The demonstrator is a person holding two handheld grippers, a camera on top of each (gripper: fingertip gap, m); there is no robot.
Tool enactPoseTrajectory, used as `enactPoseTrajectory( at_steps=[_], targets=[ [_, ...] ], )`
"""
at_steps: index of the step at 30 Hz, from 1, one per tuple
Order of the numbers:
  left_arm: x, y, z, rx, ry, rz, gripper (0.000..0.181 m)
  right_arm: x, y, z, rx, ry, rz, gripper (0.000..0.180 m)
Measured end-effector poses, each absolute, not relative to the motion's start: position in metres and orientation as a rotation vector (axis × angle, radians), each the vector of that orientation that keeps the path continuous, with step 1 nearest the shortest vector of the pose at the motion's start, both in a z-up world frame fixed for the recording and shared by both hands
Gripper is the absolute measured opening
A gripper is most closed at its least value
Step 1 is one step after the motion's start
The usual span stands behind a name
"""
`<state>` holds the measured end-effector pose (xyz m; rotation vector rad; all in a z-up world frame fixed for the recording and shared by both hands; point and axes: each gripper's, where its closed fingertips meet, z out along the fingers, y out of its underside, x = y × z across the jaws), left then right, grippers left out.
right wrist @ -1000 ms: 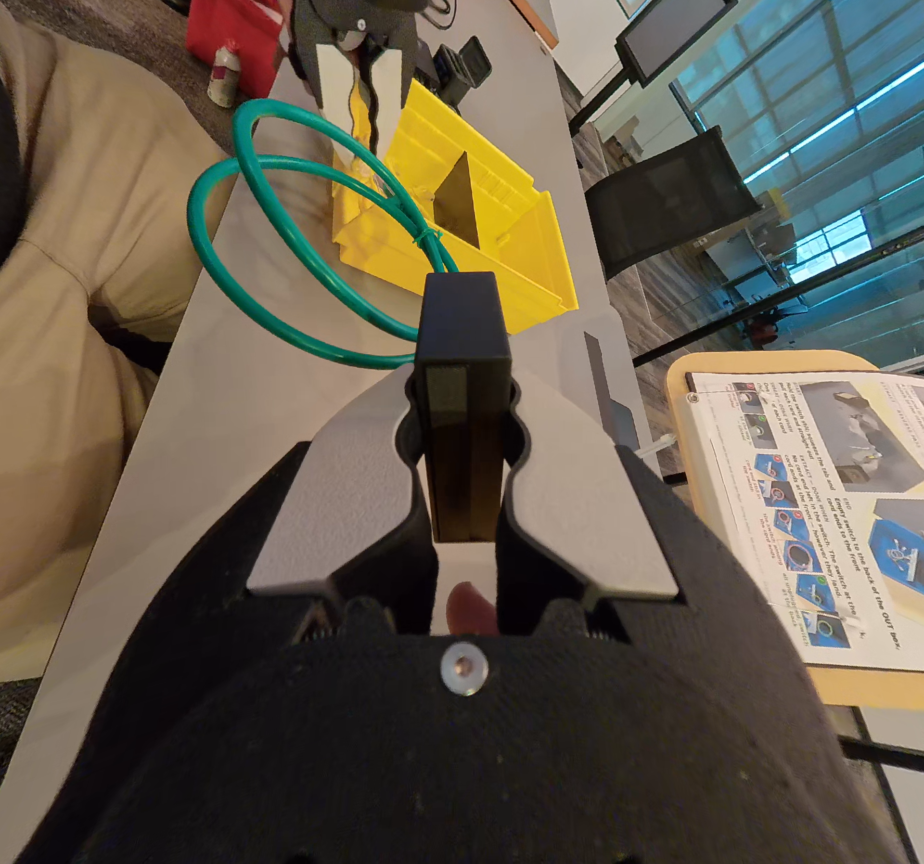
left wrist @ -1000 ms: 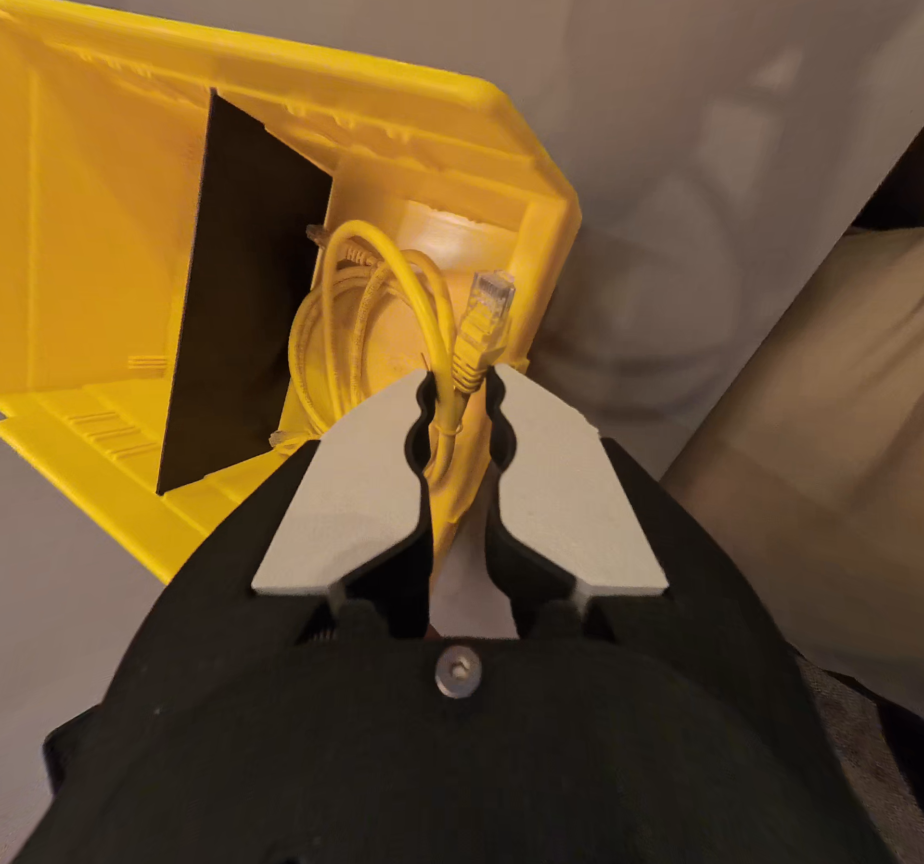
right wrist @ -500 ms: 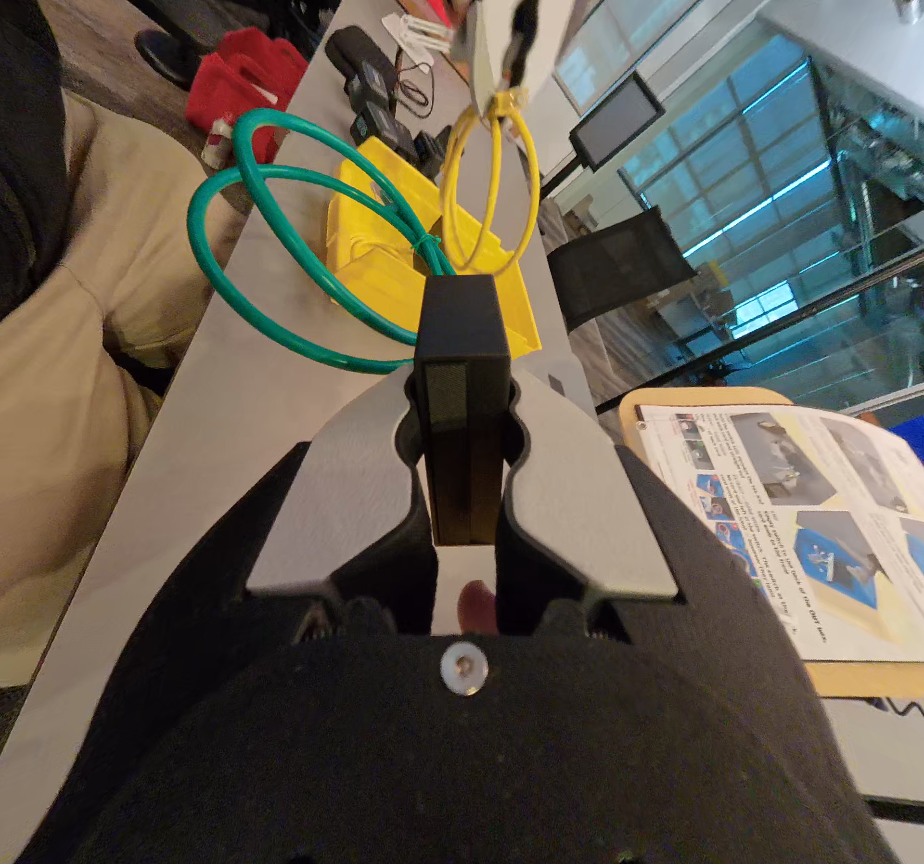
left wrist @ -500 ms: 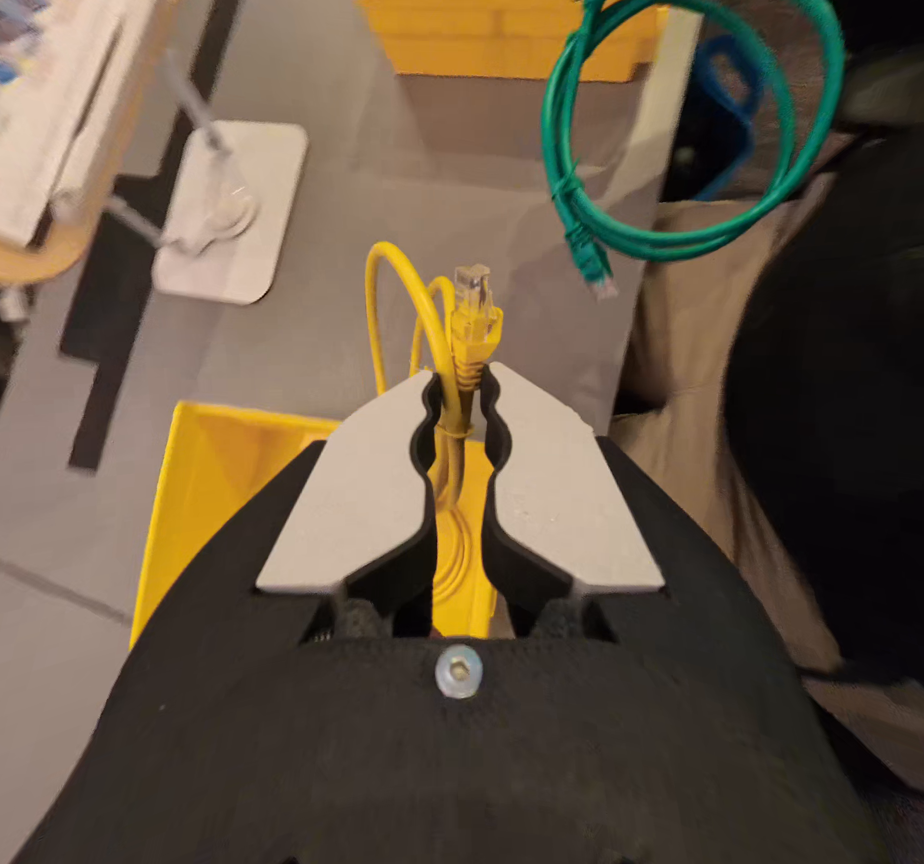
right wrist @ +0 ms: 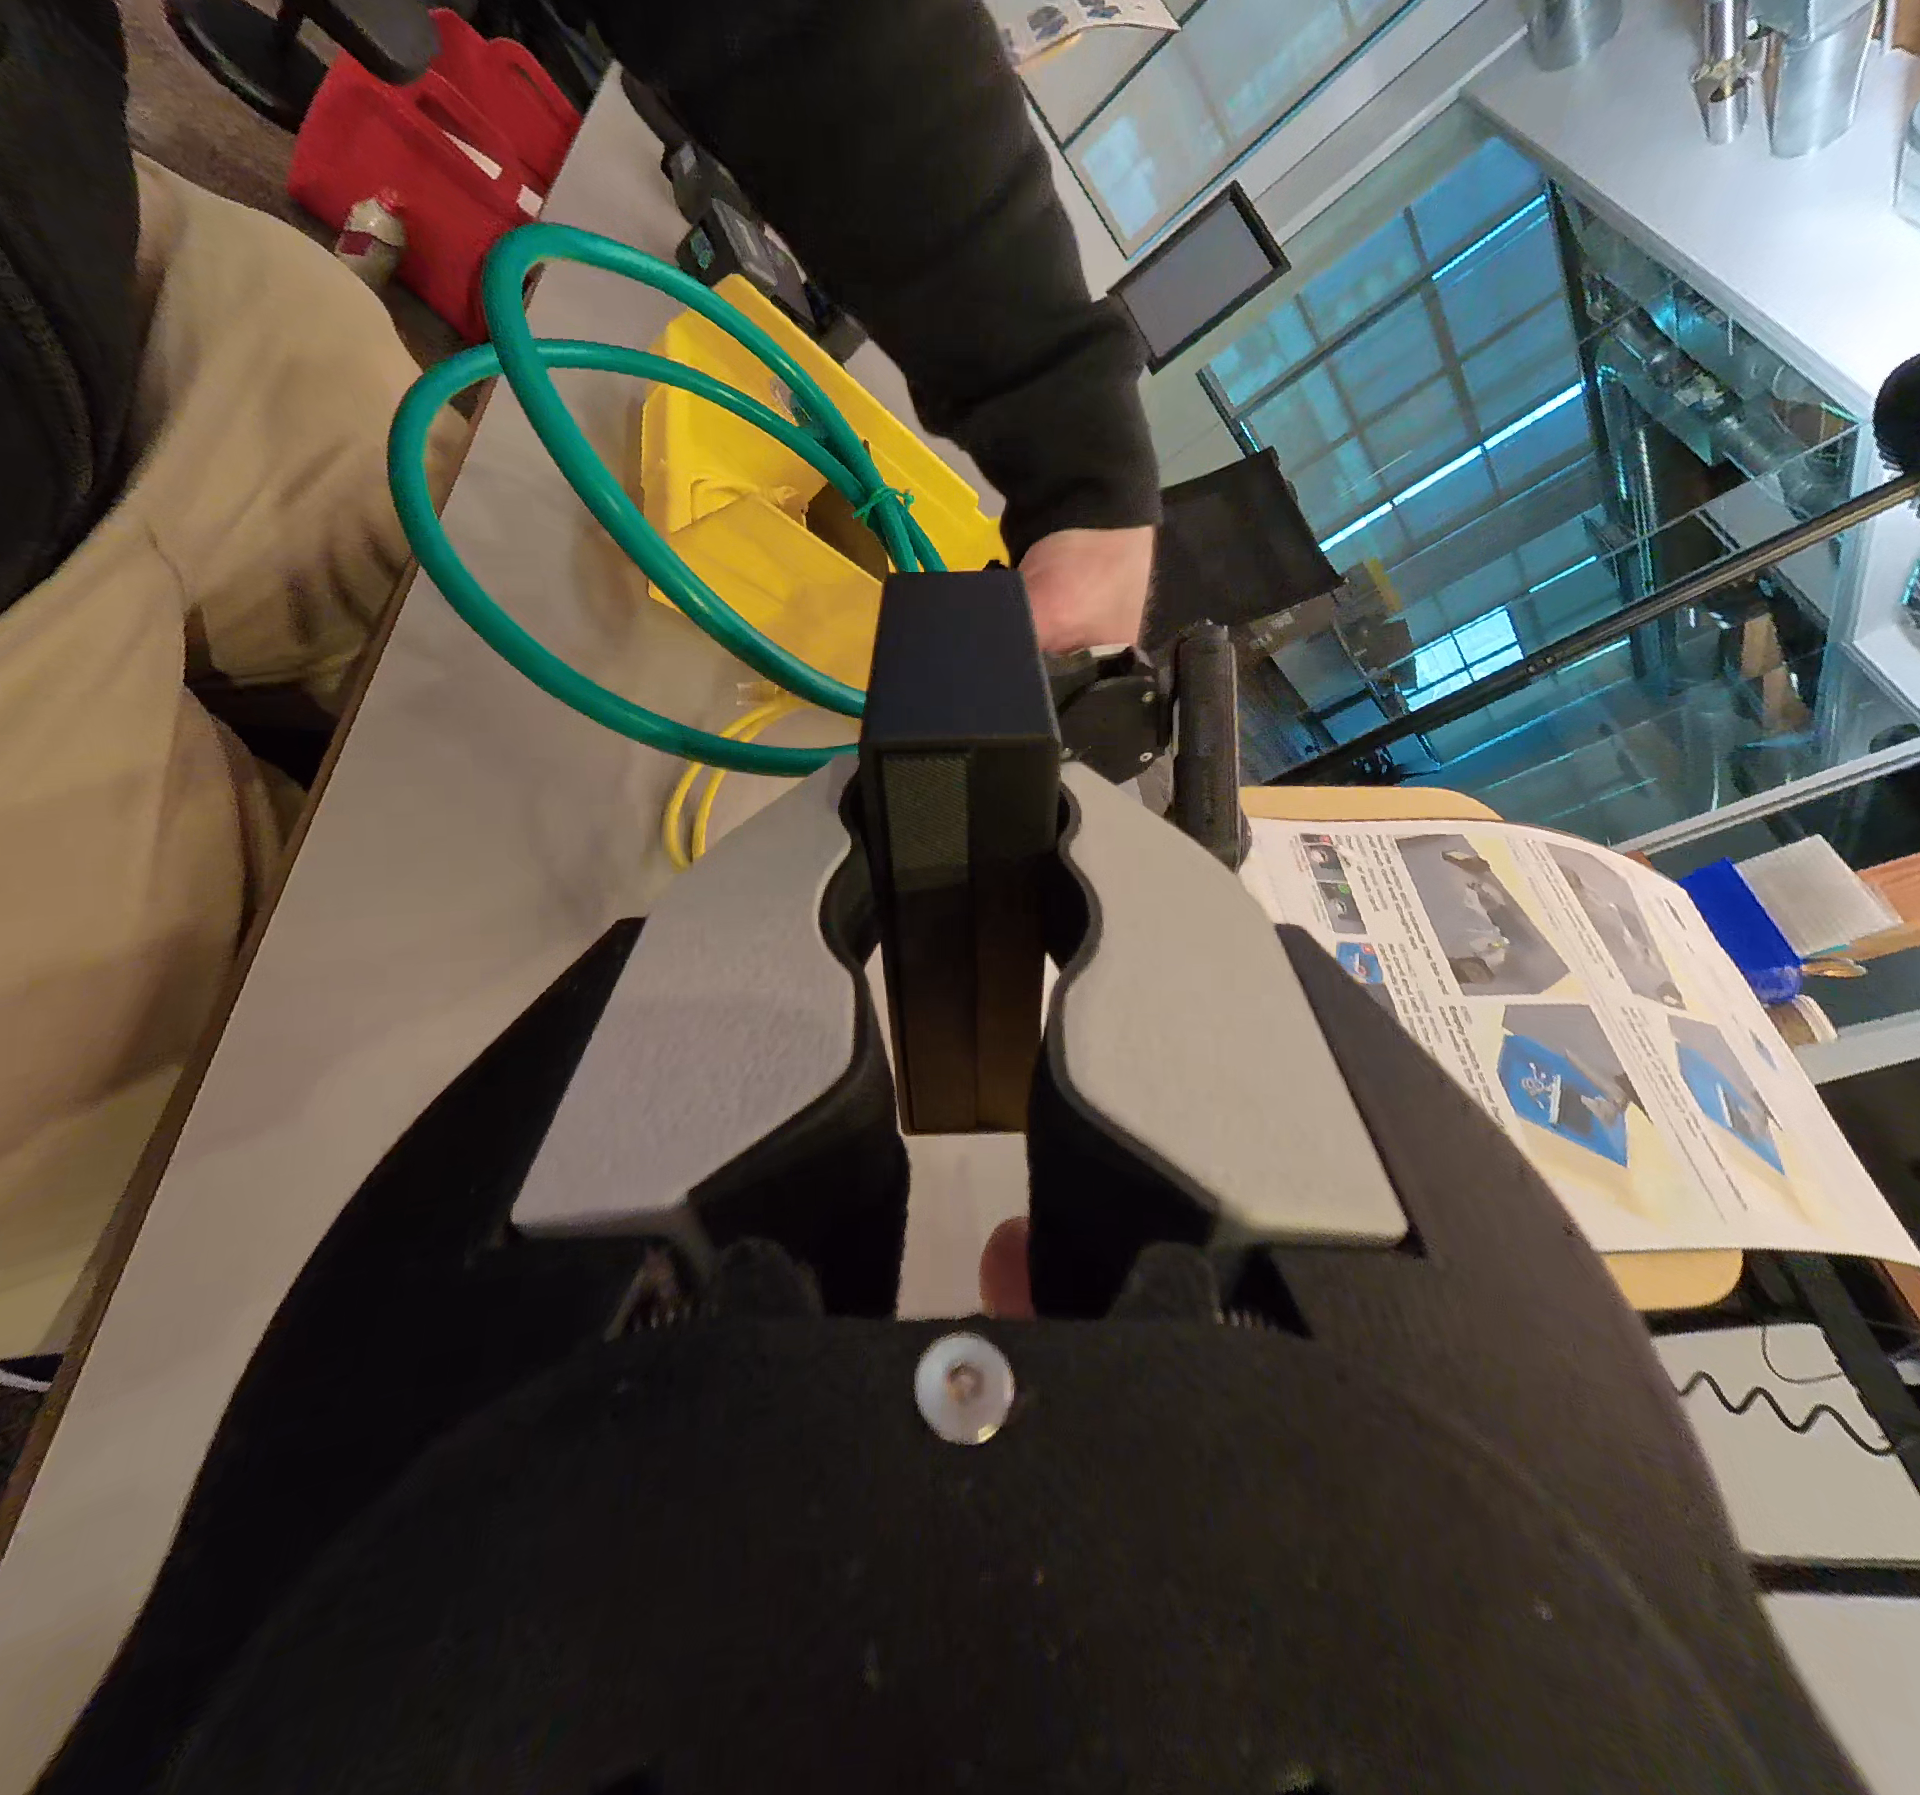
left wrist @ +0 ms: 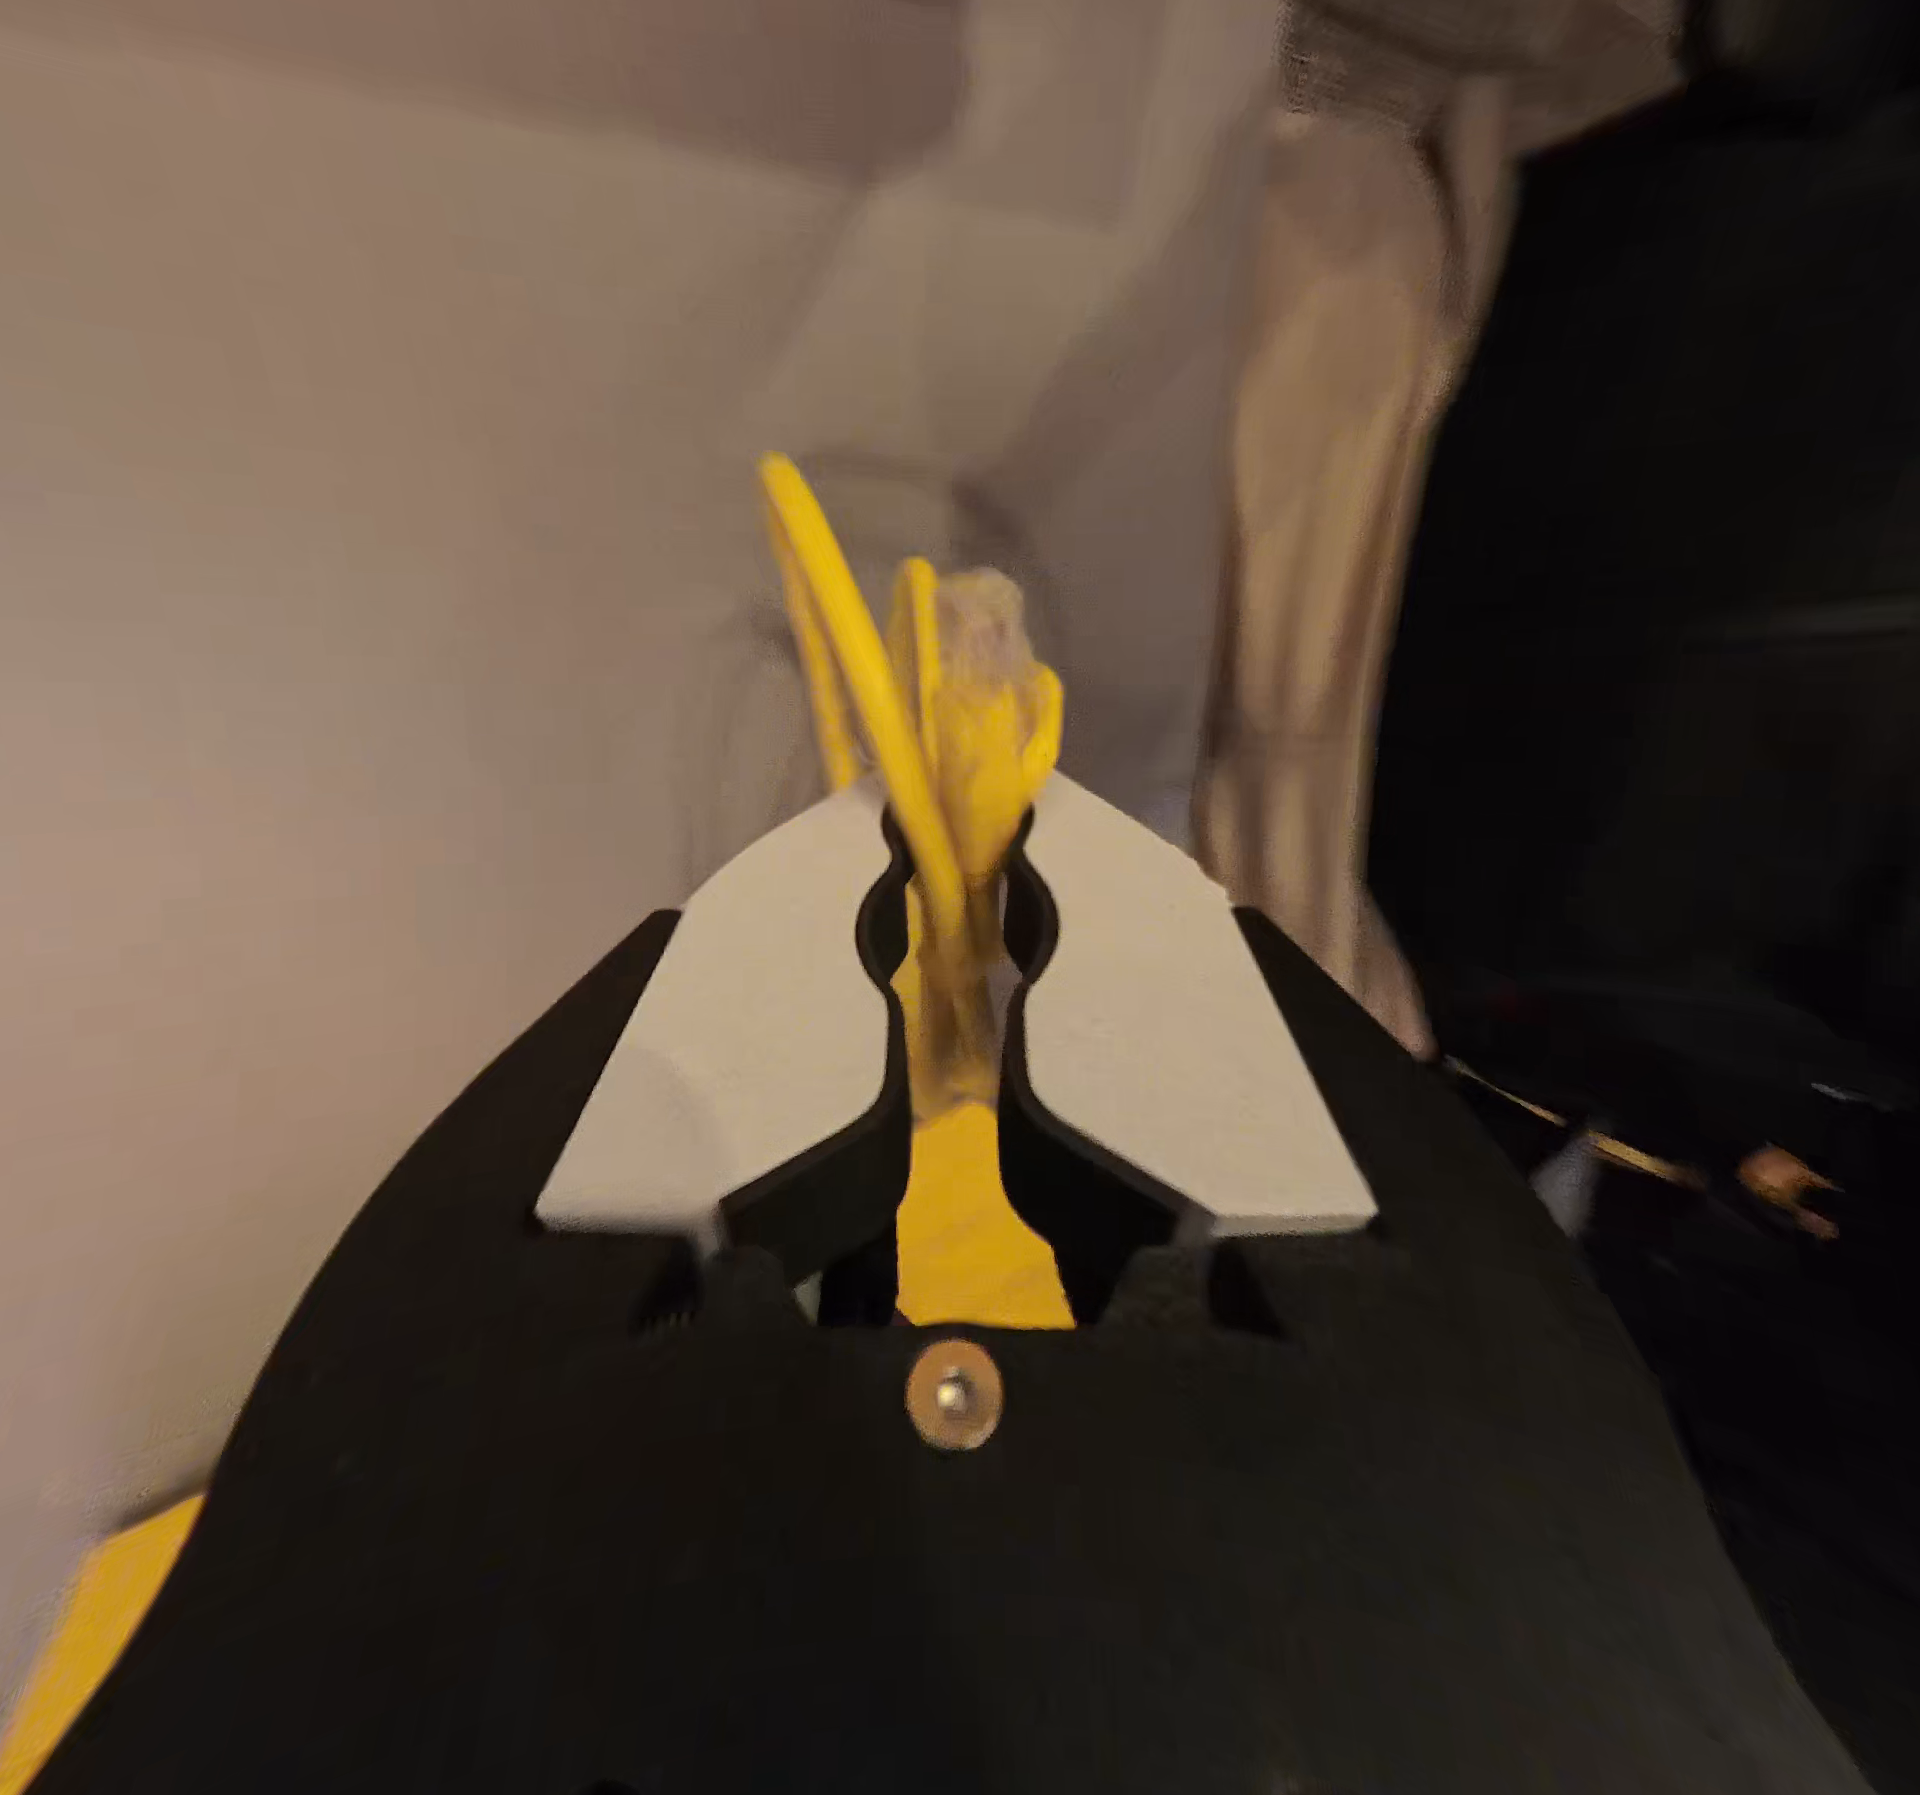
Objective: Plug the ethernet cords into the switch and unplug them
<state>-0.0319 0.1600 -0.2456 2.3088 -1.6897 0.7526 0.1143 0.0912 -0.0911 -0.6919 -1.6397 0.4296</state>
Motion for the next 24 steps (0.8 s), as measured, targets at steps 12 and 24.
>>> enactPoseTrajectory(
  at_steps=[12,24],
  targets=[
    [-0.06,0.23,-0.268,2.751,-1.974,-0.01,0.03,0.126,0.105,-0.099,-0.758,-1.594,0.46,0.028],
    [-0.052,0.253,-0.318,2.714,-2.048,-0.089,0.026,0.121,0.104,-0.103,-0.766,-1.609,0.459,0.028]
  ],
)
